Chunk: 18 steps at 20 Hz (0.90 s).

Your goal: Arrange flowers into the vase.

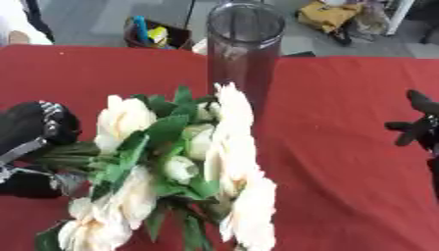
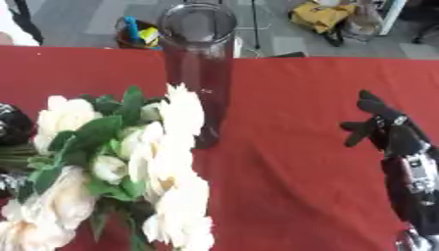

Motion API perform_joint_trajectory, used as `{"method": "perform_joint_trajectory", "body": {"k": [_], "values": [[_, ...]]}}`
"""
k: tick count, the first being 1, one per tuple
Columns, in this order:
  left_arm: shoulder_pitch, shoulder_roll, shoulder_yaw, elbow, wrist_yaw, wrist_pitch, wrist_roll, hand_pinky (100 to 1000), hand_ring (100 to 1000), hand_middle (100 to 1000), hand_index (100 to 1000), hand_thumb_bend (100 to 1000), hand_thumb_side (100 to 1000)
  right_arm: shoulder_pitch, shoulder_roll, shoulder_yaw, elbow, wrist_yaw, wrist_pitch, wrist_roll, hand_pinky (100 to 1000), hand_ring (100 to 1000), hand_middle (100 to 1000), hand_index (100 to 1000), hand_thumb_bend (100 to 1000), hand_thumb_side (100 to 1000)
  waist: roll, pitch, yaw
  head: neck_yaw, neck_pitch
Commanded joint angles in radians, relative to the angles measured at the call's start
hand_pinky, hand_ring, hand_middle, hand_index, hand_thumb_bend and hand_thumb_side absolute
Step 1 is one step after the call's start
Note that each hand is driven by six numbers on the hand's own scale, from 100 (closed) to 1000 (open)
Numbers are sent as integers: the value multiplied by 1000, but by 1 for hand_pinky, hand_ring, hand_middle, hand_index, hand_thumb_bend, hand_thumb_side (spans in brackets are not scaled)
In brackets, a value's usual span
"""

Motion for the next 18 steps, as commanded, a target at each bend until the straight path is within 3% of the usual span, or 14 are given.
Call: {"method": "perform_joint_trajectory", "body": {"k": [1, 16, 17, 18], "values": [[-15, 32, 39, -42, 84, 41, 0, 100, 100, 100, 100, 100, 575, -4, -10, -8, -20, -14, 0, -7, 734, 1000, 445, 836, 100, 1000, 3, -29, 2, -9, 11], [-85, 7, 84, -150, 556, 227, -16, 100, 100, 100, 100, 100, 652, 3, -17, -11, -20, -33, 1, -20, 730, 990, 447, 833, 100, 1000, 4, -67, 4, -1, 27], [-95, 5, 87, -152, 583, 238, -11, 100, 100, 100, 100, 100, 689, 3, -19, -11, -20, -35, 1, -20, 730, 989, 447, 833, 100, 1000, 5, -69, 4, 0, 29], [-105, 4, 88, -153, 610, 248, -6, 100, 100, 100, 100, 100, 656, 3, -20, -10, -20, -36, 1, -21, 729, 988, 448, 832, 100, 1000, 5, -71, 4, 1, 32]]}}
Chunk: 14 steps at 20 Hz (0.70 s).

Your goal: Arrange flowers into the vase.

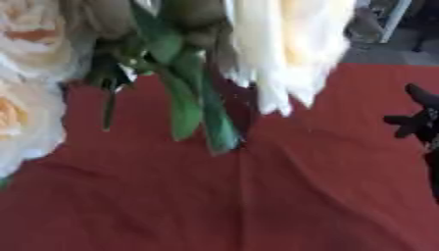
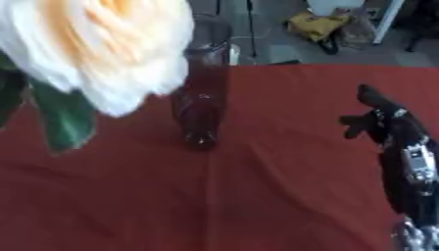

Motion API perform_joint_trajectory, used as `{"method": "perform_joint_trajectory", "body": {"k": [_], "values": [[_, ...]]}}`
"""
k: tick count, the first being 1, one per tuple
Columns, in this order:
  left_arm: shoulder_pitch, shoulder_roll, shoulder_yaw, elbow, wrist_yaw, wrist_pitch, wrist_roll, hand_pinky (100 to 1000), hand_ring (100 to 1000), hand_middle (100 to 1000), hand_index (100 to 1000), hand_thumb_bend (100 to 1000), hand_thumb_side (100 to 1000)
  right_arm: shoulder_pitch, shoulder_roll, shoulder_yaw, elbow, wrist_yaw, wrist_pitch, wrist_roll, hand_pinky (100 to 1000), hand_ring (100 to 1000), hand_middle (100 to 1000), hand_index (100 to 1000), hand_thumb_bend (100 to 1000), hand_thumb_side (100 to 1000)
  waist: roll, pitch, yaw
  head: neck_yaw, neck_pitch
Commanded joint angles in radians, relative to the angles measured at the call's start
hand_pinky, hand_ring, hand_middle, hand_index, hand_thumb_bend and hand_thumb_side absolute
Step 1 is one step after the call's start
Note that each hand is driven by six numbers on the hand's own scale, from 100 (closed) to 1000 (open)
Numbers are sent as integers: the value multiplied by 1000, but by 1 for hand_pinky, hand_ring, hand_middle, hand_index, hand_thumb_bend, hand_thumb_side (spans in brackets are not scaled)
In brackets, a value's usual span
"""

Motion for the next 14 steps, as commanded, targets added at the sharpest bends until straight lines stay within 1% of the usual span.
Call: {"method": "perform_joint_trajectory", "body": {"k": [1, 6, 14], "values": [[-38, 13, 30, -21, 88, 35, 14, 100, 100, 100, 100, 100, 658, -6, -22, -4, -20, -12, -2, -4, 729, 987, 448, 832, 100, 1000, 4, -27, -1, 6, 14], [-106, -10, 36, -7, 225, 80, 84, 100, 100, 100, 100, 100, 672, -26, -36, 2, -20, -31, -12, -11, 726, 975, 456, 830, 100, 1000, 4, -38, -5, 20, 32], [-204, -32, 45, 18, 377, 127, 230, 100, 100, 100, 100, 100, 683, -32, -52, 6, -20, -50, -20, -14, 726, 973, 456, 829, 100, 1000, 6, -39, -11, 33, 23]]}}
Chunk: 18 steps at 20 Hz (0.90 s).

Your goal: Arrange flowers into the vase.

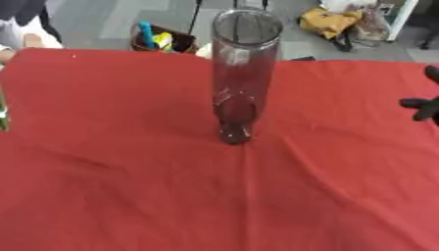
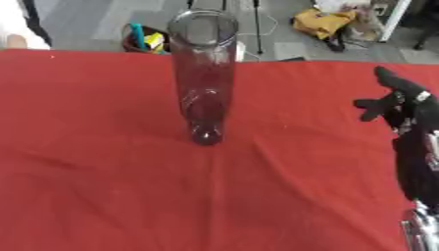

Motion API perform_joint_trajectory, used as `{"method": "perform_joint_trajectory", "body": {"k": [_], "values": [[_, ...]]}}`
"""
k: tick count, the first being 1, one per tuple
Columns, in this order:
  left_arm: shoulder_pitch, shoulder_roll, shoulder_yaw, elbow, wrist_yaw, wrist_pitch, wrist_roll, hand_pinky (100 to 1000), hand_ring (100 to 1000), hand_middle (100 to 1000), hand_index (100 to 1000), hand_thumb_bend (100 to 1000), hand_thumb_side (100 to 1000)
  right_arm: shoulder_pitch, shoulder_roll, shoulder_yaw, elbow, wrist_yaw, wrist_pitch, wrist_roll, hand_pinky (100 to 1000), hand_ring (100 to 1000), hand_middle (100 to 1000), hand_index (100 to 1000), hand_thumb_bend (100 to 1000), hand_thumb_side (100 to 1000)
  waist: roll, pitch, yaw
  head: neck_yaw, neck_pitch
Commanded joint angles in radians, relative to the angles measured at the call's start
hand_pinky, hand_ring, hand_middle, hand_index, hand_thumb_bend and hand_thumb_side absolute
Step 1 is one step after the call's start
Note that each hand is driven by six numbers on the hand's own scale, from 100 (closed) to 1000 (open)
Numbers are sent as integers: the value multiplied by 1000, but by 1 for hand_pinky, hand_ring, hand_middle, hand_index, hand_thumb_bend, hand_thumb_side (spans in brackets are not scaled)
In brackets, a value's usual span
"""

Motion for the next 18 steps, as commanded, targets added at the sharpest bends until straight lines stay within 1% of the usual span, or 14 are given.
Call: {"method": "perform_joint_trajectory", "body": {"k": [1, 6, 10, 14, 18], "values": [[-52, 6, 27, 14, 65, 14, 69, 100, 100, 100, 100, 100, 685, -9, -25, 0, -20, -15, -5, 0, 726, 974, 455, 829, 100, 1000, 3, -21, -3, 7, -4], [-141, -30, 24, 86, 149, 22, 154, 100, 100, 100, 100, 100, 692, -10, -29, 3, -20, -19, -8, 5, 726, 975, 454, 829, 100, 1000, 0, -14, -12, 9, -17], [-208, -67, 20, 158, 173, 11, 184, 100, 100, 100, 100, 100, 695, -14, -32, 7, -20, -23, -13, 9, 726, 975, 454, 829, 100, 1000, -1, -7, -24, 5, -38], [-255, -96, 16, 212, 179, -11, 199, 100, 100, 100, 100, 100, 693, -18, -33, 9, -20, -26, -15, 14, 727, 979, 452, 829, 100, 1000, 1, 3, -35, 9, -56], [-308, -130, 14, 252, 176, -49, 212, 100, 100, 100, 100, 106, 685, -21, -32, 13, -20, -29, -15, 21, 727, 981, 452, 830, 100, 1000, 5, 12, -51, 19, -71]]}}
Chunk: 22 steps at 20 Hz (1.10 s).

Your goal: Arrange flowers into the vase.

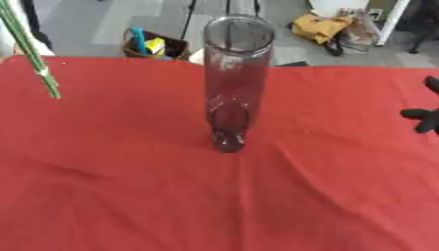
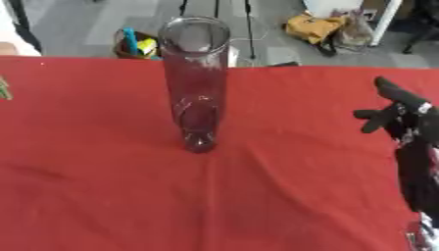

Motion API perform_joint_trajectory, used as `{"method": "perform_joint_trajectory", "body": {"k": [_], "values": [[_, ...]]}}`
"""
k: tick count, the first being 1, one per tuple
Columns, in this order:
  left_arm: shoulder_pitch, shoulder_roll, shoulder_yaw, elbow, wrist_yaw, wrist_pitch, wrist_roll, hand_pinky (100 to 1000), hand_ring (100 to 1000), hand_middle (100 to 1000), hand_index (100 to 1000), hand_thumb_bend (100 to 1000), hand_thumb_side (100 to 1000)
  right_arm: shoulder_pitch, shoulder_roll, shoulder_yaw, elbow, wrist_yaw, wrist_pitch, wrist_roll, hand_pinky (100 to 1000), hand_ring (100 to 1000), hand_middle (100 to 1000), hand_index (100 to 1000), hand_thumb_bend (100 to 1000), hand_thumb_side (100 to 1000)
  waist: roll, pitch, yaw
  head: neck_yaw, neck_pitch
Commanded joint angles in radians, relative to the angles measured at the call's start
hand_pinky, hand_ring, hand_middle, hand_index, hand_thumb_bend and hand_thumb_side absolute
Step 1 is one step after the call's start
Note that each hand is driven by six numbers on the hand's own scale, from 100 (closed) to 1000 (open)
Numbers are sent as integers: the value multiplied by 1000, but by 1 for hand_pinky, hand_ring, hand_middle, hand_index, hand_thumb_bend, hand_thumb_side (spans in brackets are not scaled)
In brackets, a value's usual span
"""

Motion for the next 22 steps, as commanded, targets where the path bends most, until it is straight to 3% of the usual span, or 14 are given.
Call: {"method": "perform_joint_trajectory", "body": {"k": [1, 12, 22], "values": [[-51, -9, 9, 23, 2, -34, 7, 100, 100, 100, 100, 112, 682, -10, -23, 2, -20, -12, -1, 6, 727, 981, 452, 830, 100, 1000, 5, -17, -7, 12, -19], [-163, -99, 7, 124, -10, -101, 9, 100, 100, 100, 100, 151, 689, -20, -24, 18, -20, -27, 2, 28, 728, 984, 450, 831, 100, 1000, 23, -10, -46, 52, -33], [-211, -134, 10, 80, -45, -161, 24, 100, 100, 100, 100, 163, 693, -21, -21, 30, -20, -36, 8, 50, 731, 993, 447, 833, 100, 1000, 35, 2, -79, 82, -47]]}}
